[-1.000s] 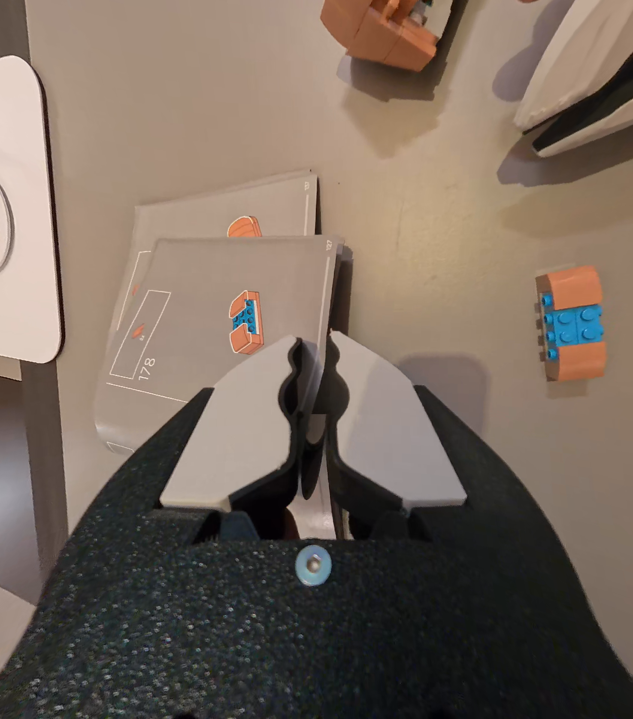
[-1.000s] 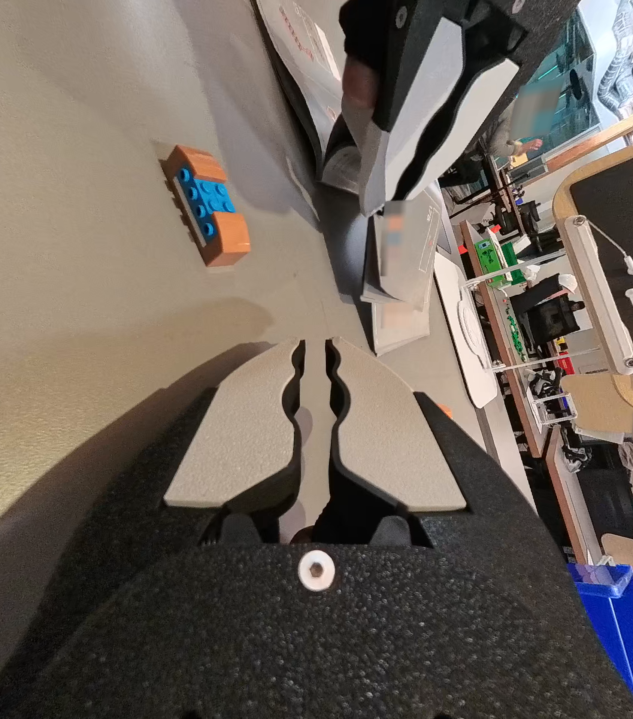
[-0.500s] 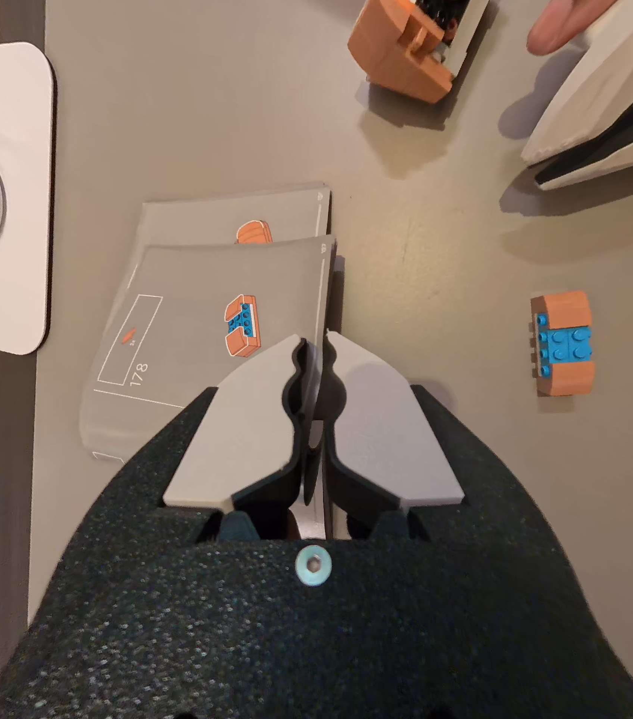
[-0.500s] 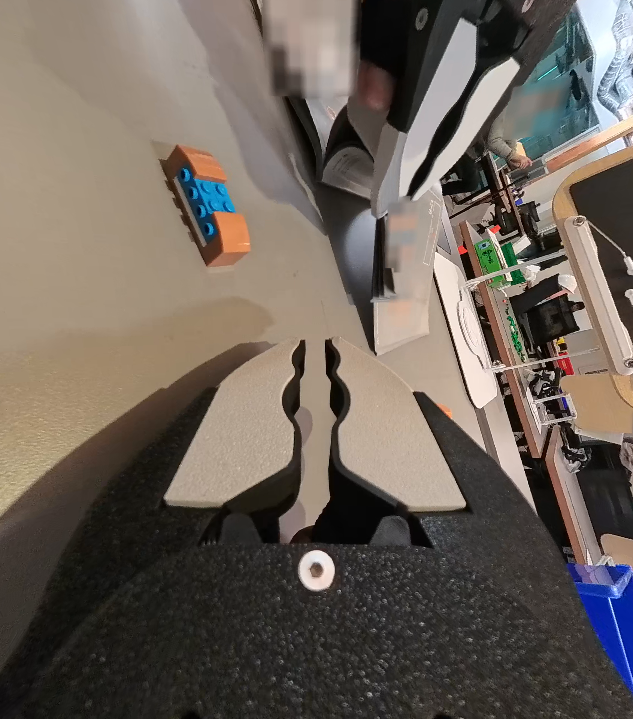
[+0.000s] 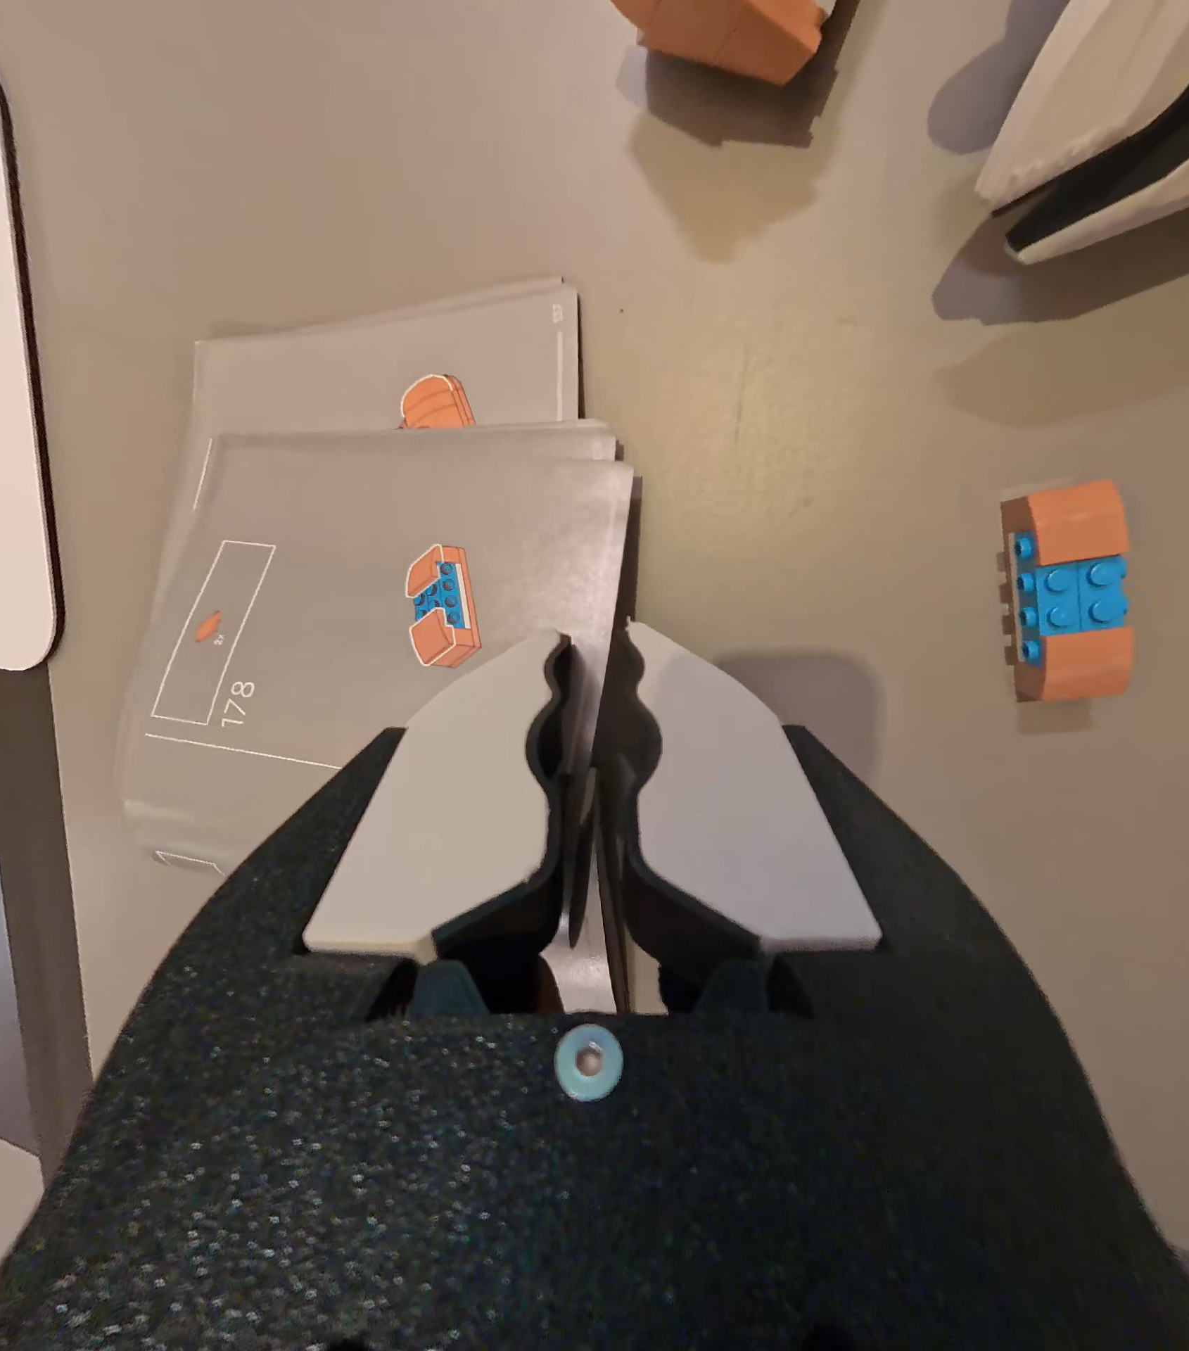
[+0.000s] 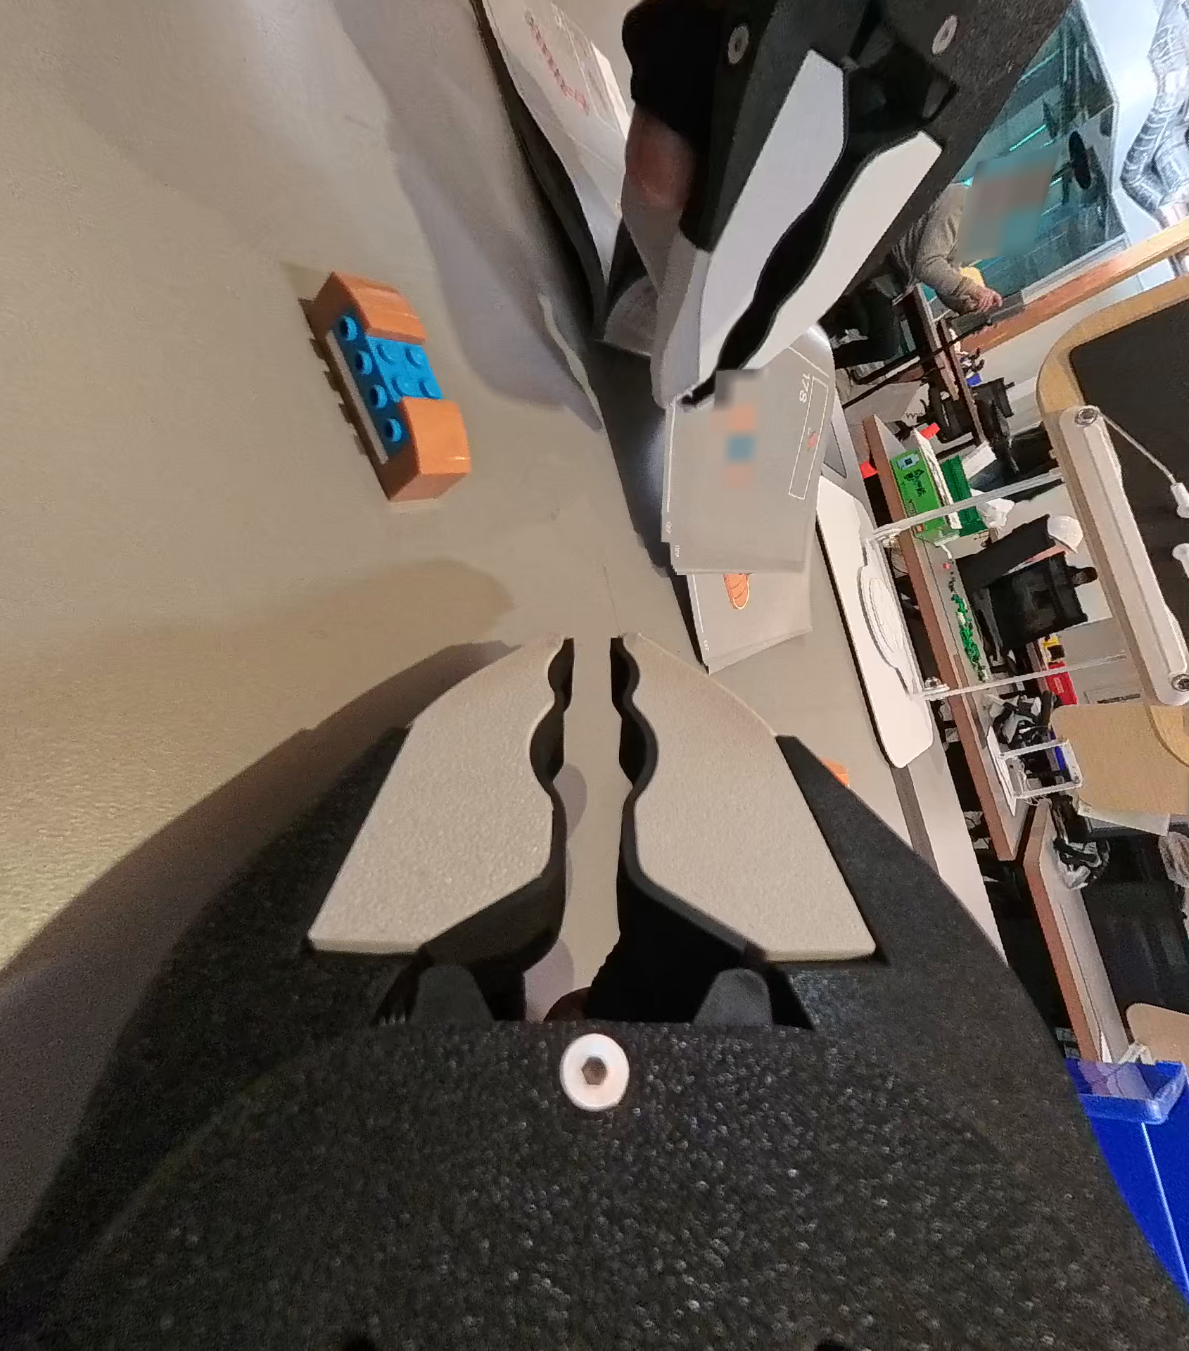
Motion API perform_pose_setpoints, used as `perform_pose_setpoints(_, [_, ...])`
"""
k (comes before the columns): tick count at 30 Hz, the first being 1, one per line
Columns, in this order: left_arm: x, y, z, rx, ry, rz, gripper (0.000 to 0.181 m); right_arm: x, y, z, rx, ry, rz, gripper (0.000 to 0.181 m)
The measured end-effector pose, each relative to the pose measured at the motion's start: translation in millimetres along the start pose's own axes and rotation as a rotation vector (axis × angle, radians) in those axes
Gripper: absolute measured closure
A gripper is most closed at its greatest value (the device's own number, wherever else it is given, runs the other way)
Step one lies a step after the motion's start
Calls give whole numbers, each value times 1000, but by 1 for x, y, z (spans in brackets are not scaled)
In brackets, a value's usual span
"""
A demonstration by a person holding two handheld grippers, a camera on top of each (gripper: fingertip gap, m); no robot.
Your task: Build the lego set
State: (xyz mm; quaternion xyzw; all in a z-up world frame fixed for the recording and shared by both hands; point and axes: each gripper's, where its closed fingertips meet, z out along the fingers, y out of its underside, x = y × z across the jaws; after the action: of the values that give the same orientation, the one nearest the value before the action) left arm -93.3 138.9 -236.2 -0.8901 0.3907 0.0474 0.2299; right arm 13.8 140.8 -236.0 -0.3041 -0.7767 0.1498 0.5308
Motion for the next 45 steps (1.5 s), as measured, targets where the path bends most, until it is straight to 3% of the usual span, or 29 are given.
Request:
perform_pose_setpoints(10, [0,2,-2,-24,-34,56,168,0,0,0,0,1,-1,171])
perform_pose_setpoints(25, [-6,-1,-6,2,-56,26,181,1,1,0,0,2,-2,171])
perform_pose_setpoints(45, [-20,10,-21,-10,-146,-29,181,1,1,0,0,3,-3,171])
